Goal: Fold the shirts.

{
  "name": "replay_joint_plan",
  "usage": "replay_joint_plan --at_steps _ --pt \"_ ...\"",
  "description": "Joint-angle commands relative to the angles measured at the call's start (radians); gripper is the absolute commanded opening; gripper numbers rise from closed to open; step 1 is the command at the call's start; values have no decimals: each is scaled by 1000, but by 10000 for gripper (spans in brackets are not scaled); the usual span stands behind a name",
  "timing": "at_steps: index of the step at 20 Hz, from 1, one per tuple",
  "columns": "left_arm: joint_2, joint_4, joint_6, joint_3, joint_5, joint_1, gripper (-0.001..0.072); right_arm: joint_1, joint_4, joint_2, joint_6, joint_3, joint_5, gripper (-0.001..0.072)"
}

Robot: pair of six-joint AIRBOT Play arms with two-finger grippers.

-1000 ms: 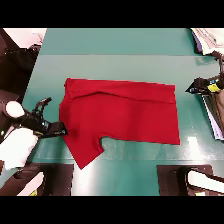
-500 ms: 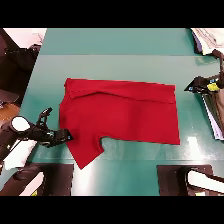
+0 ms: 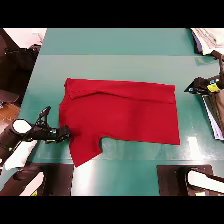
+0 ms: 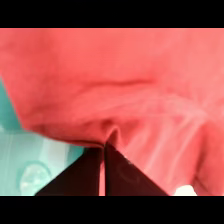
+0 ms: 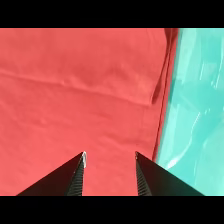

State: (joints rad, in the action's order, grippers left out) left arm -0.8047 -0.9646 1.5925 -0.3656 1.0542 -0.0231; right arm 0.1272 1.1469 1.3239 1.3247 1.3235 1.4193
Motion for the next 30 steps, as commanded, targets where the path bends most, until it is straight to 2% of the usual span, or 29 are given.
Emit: replay_joint_plan --at_steps 1,6,8,11,18,19,20,21,22,23,27,30 --pt "1 44 -41 -15 19 0 28 22 6 -21 -11 -48 58 369" --pt "2 49 -135 -90 98 0 28 201 8 -180 -48 -427 24 372" --pt "2 60 -142 -100 83 0 28 300 6 -217 -55 -580 19 484" --pt "2 68 -161 -100 68 0 28 391 -14 -227 -114 -738 19 447" --pt "2 72 -161 -100 63 0 28 248 -27 -227 -121 -837 -64 446" --pt "2 71 -161 -100 63 0 29 227 -27 -227 -121 -837 -63 420" --pt "2 71 -161 -100 67 0 29 210 -27 -227 -121 -837 -58 353" --pt "2 70 -161 -100 80 0 28 195 -25 -227 -121 -837 -45 224" --pt "2 66 -161 -100 101 0 28 185 -19 -227 -121 -837 -24 65" --pt "2 54 -161 -101 126 0 27 184 -16 -227 -121 -835 -6 16" --pt "37 -6 -150 -148 230 8 26 185 63 -275 -105 -729 90 14" --pt "173 -14 -72 -186 296 45 25 187 182 -399 -83 -617 154 14"
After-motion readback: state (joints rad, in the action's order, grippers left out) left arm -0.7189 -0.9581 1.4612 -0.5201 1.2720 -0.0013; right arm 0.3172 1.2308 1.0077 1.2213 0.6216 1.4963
